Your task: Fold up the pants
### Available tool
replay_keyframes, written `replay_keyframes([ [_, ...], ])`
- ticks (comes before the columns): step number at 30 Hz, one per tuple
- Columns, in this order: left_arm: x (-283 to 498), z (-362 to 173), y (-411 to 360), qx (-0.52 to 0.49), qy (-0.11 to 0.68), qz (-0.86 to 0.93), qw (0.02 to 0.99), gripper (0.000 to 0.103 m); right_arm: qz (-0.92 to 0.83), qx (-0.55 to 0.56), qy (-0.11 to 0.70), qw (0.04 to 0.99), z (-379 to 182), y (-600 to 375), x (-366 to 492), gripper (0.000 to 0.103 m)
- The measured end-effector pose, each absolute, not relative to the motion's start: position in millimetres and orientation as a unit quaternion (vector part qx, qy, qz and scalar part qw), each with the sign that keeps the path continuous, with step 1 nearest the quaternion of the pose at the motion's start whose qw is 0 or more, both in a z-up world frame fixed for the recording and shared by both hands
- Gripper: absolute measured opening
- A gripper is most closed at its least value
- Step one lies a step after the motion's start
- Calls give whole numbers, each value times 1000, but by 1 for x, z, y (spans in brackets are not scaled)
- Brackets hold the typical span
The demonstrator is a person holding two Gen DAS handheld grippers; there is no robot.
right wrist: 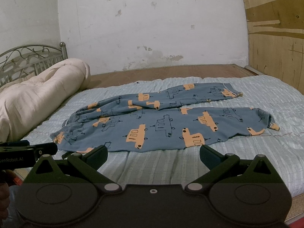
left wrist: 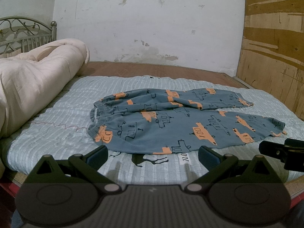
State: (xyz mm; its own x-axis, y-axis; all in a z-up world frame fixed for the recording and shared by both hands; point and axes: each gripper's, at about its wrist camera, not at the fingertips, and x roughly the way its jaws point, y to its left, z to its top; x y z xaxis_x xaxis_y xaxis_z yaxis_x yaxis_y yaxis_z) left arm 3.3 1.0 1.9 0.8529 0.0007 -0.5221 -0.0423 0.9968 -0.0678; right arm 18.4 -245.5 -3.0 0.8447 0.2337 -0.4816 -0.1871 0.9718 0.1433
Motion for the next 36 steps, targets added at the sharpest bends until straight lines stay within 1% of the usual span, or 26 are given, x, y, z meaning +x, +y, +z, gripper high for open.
replay_keyframes([
  [16,1,-3,1,-35,277,13,960,103,103,36,266,958,-5,-244,21,102],
  [36,44,5,1,-21,332,34,942,103,90,10,298,950,-9,-232,44,102],
])
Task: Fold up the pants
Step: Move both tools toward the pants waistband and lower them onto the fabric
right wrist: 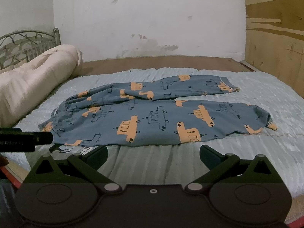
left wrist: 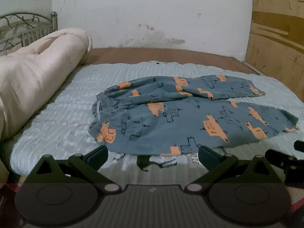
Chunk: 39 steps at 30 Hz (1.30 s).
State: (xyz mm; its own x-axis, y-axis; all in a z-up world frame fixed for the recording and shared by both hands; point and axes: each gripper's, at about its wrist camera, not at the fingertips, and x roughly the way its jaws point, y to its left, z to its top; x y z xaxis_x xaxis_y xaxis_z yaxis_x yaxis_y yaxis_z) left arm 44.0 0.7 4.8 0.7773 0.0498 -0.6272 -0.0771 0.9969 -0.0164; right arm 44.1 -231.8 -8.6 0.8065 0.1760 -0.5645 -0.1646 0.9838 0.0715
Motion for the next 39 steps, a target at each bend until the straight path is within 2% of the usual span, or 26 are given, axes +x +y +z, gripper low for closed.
replay_keyframes([
  [15,106,10,11,-13,349,45,936,103,114,5,309,944,-5,-230,108,102],
  [28,187,14,34,-15,352,67,933,103,153,-28,339,928,-1,-214,205,102],
  [39,262,12,60,6,345,92,934,103,172,-60,333,925,-1,-201,286,102],
])
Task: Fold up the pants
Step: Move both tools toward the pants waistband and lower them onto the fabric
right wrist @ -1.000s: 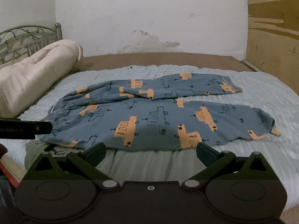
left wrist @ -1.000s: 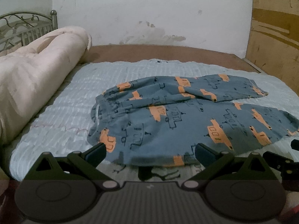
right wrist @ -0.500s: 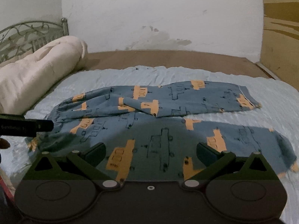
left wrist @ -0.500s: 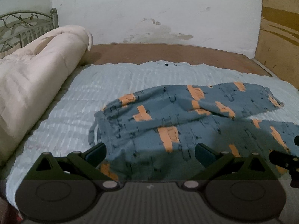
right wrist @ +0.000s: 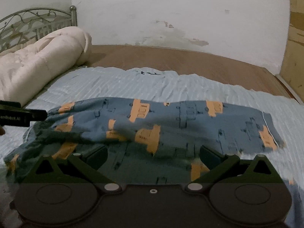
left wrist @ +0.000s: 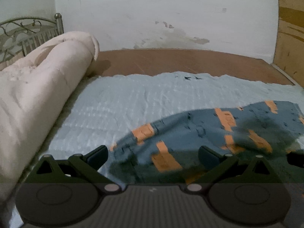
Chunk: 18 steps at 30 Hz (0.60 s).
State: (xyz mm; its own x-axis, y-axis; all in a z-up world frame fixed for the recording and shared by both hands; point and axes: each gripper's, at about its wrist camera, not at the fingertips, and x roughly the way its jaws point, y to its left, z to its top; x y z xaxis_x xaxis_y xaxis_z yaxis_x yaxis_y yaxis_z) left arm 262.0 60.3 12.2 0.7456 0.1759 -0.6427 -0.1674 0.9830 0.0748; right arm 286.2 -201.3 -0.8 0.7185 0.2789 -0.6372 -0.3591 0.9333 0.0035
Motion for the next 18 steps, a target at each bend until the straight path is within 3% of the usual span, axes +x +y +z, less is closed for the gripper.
replay_keyframes([
  [18,359,-12,97,81,353,69,930,103,282,-144,338,886,-25,-191,426,102],
])
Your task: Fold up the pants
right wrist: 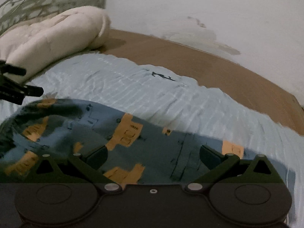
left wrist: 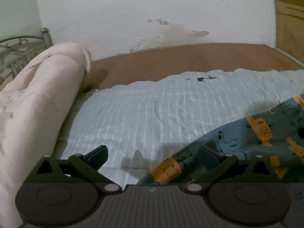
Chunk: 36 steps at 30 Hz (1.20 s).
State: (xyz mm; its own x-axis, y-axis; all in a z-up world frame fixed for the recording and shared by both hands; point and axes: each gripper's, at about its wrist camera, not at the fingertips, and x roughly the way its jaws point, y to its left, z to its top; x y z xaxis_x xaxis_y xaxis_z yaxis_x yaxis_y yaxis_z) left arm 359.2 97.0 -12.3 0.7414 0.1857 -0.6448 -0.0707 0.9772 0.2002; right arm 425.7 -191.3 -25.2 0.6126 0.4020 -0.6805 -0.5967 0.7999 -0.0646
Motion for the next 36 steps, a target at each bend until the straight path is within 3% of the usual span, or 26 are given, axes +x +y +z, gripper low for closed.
replay_keyframes([
  [15,395,-36,97,131,385,16,913,103,381,-199,392,813,-47,-164,512,102],
  [24,407,-48,103,117,413,-5,903,102,392,-235,410,789,-59,-140,525,86],
  [36,415,-51,113,96,434,-37,895,87,393,-252,410,783,-68,-130,525,84],
])
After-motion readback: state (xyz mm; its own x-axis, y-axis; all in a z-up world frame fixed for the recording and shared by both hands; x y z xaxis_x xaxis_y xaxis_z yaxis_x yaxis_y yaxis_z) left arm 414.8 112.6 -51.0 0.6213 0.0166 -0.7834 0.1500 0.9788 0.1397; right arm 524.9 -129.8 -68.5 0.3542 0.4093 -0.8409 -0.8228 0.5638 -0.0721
